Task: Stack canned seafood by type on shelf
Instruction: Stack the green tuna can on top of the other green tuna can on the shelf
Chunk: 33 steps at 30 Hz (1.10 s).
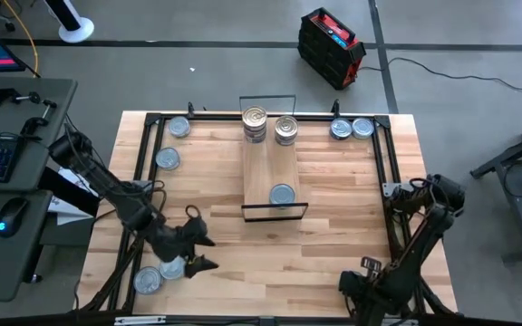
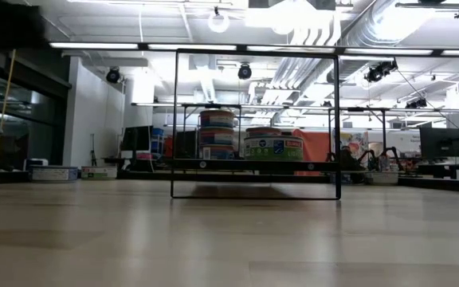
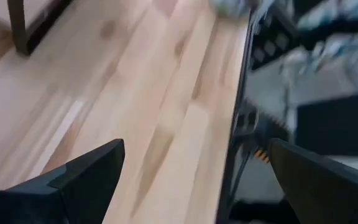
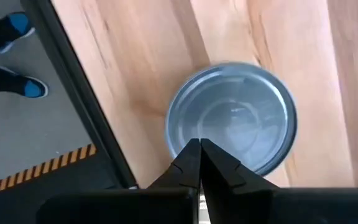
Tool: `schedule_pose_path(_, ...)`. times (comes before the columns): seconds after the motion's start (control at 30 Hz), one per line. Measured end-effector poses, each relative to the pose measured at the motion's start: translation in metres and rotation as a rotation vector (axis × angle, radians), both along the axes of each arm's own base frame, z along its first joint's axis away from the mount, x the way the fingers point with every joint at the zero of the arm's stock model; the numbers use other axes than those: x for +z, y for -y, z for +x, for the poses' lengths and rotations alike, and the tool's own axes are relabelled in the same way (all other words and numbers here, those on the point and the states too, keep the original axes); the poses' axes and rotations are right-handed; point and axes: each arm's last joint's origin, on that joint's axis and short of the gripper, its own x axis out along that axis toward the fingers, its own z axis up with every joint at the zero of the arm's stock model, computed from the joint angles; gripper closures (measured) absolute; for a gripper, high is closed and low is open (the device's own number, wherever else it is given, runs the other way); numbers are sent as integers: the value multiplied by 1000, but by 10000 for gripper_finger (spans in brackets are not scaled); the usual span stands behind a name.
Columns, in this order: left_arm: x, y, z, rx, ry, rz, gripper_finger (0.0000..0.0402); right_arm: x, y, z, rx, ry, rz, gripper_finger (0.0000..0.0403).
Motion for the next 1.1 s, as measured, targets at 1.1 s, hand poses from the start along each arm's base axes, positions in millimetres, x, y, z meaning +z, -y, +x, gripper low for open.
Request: schedule_pose_path(1.1,-105,36,91,-129,233,473,12,-42,76,175,24,524,85,403)
